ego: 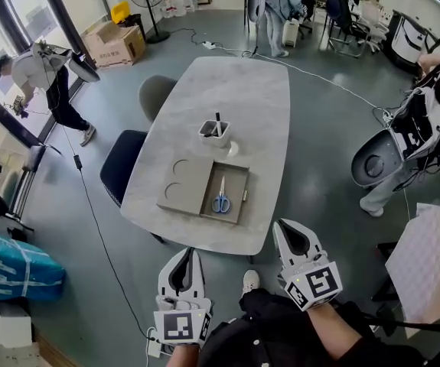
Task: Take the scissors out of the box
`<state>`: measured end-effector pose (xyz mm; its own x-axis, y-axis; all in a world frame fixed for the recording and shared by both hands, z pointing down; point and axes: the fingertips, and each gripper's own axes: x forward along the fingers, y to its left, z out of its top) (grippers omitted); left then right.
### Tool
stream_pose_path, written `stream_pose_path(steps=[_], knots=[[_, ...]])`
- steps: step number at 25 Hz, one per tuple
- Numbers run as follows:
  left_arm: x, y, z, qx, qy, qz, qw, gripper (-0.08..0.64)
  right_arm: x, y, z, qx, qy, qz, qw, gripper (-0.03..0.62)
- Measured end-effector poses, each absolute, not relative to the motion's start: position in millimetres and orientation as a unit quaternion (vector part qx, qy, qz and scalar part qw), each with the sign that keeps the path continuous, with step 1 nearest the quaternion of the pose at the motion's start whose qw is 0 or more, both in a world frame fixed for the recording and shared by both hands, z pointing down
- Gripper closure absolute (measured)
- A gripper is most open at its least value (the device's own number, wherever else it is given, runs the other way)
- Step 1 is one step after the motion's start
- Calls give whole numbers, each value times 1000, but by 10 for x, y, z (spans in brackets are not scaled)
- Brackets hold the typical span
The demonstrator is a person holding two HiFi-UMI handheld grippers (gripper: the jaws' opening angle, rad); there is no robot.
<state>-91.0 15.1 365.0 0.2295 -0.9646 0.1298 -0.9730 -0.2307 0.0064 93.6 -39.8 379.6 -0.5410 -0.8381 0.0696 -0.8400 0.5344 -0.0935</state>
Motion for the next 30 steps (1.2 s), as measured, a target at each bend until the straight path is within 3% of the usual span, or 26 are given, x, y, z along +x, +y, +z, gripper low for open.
stream_pose_path(steps=[10,30], knots=[[-861,-241,3559,775,-629,50,44,543,928,-881,3876,465,-881,83,26,596],[-1376,-889,3931,783,-612,73,88,543,193,-1569,4404,462,-871,146,84,596]])
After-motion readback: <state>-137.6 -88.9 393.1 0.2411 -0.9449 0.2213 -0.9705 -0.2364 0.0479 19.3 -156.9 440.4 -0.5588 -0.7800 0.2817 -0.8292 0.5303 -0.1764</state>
